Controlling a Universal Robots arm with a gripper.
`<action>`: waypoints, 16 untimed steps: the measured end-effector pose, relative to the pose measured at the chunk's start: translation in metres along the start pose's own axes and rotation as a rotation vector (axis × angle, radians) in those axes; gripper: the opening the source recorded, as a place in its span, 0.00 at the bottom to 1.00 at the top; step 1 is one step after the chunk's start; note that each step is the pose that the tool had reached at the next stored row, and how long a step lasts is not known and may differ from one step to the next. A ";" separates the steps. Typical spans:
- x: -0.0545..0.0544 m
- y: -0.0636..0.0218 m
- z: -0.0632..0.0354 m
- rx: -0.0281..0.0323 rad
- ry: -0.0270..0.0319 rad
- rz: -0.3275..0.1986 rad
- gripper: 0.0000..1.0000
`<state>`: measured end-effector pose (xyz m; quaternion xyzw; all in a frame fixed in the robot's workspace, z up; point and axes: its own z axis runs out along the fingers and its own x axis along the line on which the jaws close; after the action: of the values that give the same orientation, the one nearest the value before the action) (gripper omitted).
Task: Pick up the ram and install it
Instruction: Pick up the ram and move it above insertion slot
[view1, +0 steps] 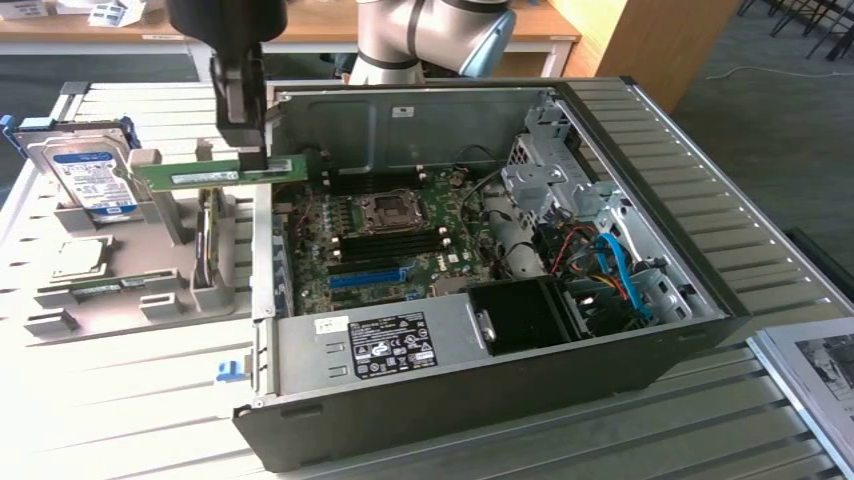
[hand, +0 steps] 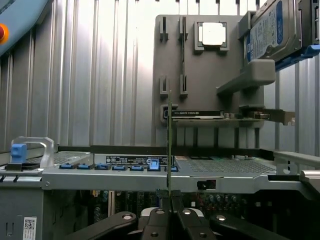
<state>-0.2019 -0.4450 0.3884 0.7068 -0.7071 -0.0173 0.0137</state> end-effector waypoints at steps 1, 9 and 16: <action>0.000 -0.0020 -0.0001 0.0000 -0.0002 0.000 0.12; 0.000 -0.0185 -0.0011 0.0000 -0.0017 0.000 0.12; 0.000 -0.0335 -0.0017 0.0000 -0.0031 0.000 0.12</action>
<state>-0.1684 -0.4450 0.3887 0.7069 -0.7070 -0.0184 0.0125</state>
